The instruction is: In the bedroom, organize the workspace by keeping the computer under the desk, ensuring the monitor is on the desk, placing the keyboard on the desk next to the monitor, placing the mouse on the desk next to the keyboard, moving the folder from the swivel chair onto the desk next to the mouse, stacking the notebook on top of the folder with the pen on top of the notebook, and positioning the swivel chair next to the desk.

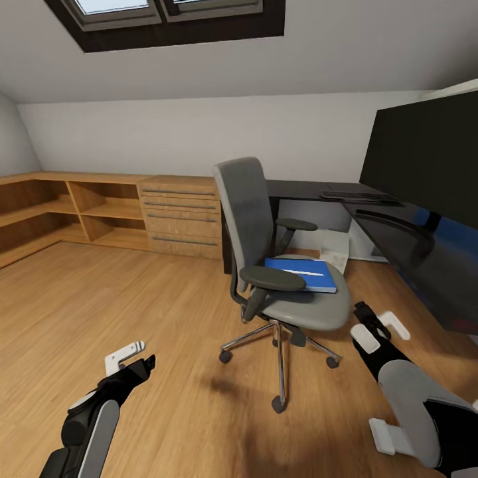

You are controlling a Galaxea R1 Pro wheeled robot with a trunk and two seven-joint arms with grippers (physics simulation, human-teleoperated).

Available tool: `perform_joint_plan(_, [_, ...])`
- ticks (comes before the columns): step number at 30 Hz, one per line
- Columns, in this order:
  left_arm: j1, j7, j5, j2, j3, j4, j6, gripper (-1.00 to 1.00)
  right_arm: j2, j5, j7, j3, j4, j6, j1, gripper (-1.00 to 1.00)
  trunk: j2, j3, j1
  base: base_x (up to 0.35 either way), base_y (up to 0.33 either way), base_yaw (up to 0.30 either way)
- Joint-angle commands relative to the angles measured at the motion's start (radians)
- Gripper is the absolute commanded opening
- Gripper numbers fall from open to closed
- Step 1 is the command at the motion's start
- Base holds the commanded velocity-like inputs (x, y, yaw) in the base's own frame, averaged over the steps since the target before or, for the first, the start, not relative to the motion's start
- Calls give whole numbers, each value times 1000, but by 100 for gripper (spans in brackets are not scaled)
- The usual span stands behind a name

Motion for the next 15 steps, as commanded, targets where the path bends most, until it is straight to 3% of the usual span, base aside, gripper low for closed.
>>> perform_joint_plan(1, [-1, 8, 11, 0, 1, -1, 3, 100, -7, -30, 2, 3, -4, 5, -1, 100, 0, -1, 0, 0, 0, 0])
perform_joint_plan(8, [-1, 7, 11, -1, -1, -1, 3, 100, -18, -64, 10, 1, -6, 22, -1, 100, 0, -1, 0, 0, 0, 0])
perform_joint_plan(15, [-1, 7, 11, -1, -5, -1, -1, 100, -19, -71, 117, 1, 25, 31, -1, 100, 0, -1, 0, 0, 0, 0])
